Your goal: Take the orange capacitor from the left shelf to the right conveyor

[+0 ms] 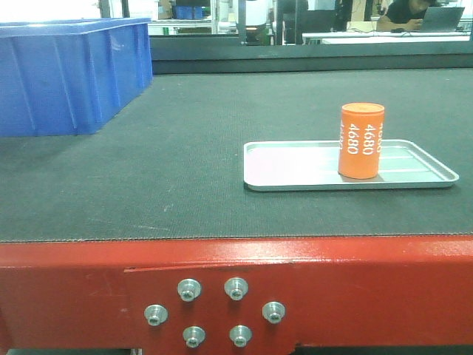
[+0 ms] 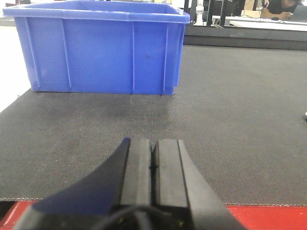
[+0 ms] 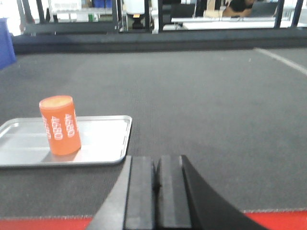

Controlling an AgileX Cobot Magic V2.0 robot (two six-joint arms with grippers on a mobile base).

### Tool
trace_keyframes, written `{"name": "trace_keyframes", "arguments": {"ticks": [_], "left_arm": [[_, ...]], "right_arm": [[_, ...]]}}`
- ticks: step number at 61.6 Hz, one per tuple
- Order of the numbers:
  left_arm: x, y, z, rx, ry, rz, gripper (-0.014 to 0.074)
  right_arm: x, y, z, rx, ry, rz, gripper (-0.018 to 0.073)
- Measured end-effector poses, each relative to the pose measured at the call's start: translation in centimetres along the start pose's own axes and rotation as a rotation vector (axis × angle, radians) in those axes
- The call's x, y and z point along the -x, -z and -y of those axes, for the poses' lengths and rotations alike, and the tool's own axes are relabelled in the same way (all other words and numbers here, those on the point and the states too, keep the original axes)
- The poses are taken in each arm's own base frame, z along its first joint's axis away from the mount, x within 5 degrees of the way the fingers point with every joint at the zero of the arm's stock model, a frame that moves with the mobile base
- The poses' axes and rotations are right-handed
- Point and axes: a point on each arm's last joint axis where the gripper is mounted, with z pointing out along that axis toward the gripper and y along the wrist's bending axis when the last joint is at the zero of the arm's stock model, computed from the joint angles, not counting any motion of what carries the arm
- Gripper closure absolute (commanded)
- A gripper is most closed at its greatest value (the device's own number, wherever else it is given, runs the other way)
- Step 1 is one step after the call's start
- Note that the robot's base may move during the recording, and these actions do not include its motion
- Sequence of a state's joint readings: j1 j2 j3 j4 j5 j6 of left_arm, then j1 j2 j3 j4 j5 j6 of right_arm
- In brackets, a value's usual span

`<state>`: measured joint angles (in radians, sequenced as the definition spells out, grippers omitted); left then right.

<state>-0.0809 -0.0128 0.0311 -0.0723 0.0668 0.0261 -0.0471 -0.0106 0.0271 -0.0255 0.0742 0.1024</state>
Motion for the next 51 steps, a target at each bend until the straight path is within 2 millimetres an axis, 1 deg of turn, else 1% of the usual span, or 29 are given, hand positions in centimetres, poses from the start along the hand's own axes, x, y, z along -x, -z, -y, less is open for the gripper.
{"name": "trace_keyframes", "arguments": {"ticks": [51], "left_arm": [[0.0, 0.0, 0.0, 0.0, 0.0, 0.0, 0.0723]], "right_arm": [[-0.08, -0.01, 0.0, 0.0, -0.002, -0.004, 0.0505]]}}
